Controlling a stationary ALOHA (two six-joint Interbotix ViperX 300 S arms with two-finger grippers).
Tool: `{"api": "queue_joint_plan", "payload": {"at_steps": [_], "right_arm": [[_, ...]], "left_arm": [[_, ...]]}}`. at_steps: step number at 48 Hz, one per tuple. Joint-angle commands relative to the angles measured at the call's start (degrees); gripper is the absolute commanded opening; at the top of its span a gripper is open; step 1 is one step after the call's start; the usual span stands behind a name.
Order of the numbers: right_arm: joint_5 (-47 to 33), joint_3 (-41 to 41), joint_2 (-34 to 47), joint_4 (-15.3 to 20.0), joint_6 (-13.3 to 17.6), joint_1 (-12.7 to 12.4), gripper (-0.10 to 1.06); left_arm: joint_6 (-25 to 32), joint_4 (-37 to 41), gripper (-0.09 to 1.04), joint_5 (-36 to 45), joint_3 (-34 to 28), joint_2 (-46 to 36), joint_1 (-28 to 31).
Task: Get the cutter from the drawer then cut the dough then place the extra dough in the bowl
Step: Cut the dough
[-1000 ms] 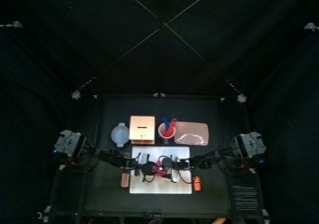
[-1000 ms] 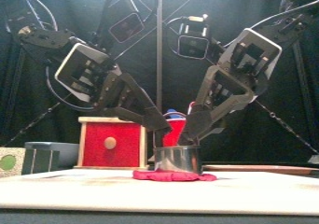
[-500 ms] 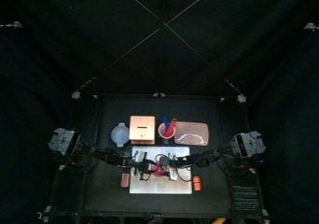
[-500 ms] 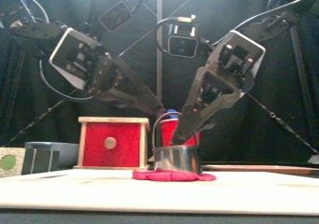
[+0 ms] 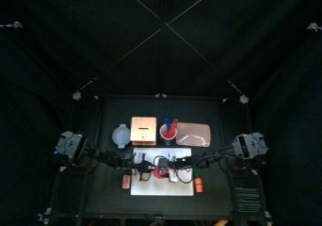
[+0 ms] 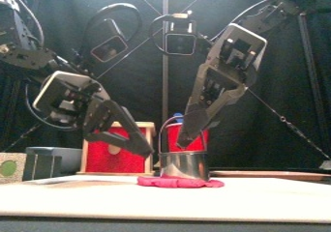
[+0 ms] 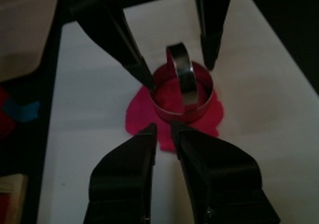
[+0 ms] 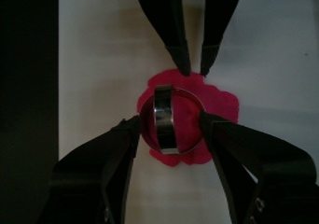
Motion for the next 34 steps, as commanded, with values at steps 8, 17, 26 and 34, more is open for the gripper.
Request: {"api": "queue_joint_plan", "payload": {"at_steps": [8,17,26,34], "right_arm": [[1.05,-2.37,-2.11,-0.09,0.00,-0.70,0.87],[1.32,-2.29,-2.11,0.00,0.18,-0.70,0.85],[1.41,-2.37,-2.02,-0.09,0.18,-0.70,0.80],[1.41,-2.64,-1.67,0.00,0.18,-0.70,0.74]], "left_arm": [[0.09,-0.35,0.56,-0.44,-1.41,0.53,0.35],[0.26,-0.18,0.55,-0.35,-2.29,1.32,0.35],[0.09,-0.35,0.55,0.79,-2.72,2.46,0.35],[-0.09,-0.35,0.55,1.67,-3.60,4.04,0.35]]}}
